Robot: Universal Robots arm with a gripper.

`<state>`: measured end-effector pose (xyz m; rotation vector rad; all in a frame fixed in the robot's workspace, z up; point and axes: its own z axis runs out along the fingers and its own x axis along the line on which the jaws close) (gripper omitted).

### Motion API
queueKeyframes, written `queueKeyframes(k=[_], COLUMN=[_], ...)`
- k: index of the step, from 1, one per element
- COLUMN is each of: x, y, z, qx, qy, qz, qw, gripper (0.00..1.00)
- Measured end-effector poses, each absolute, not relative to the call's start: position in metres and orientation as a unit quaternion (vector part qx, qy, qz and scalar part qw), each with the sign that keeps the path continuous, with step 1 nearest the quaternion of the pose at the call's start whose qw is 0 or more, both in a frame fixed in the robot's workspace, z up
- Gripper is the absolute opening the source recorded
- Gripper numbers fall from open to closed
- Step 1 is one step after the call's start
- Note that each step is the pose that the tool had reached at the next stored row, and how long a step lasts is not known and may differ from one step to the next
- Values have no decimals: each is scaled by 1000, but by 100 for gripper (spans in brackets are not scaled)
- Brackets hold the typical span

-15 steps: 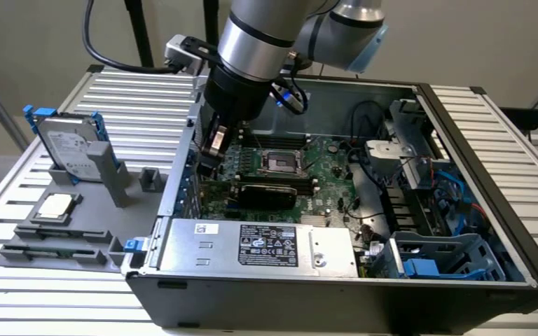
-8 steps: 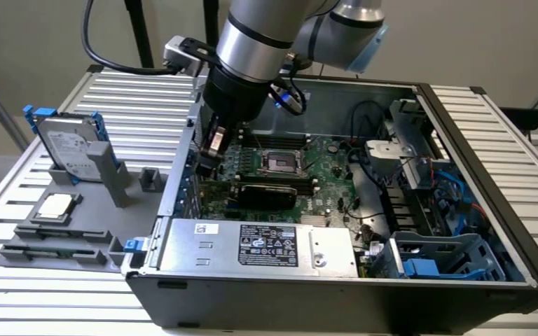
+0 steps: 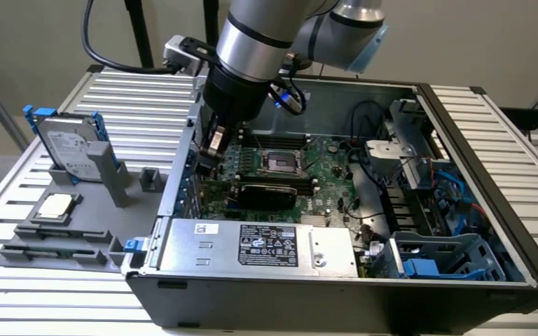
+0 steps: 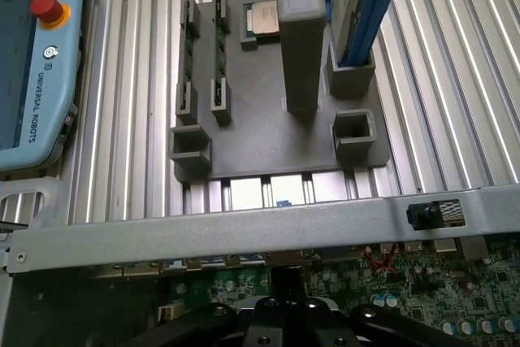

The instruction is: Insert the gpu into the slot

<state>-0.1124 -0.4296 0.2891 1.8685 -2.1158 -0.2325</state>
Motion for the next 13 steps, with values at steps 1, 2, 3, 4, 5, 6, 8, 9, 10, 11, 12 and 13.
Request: queueKeyframes(k=[1,2,3,4,5,6,8,9,10,11,12,13], x=[-112,-112,-112,-112,-112,-112,-112,-112,-112,-112,-112,-112], y=[-429,-429,-429,-429,-429,-429,-429,-429,-429,-429,-429,-428], z=[289,289,289,290,290,290,291,291,292,292,292,292], qx=[652,652,651,651,651,651,651,651,651,651,651,650], qy=[-738,-738,-738,-739,-739,-739,-739,-739,-739,-739,-739,-739], qz=[-81,-81,-81,-81,-81,-81,-81,-81,-81,-81,-81,-81], qw=[154,154,154,154,154,154,154,154,154,154,154,154], gripper=[11,11,11,11,11,11,11,11,11,11,11,11])
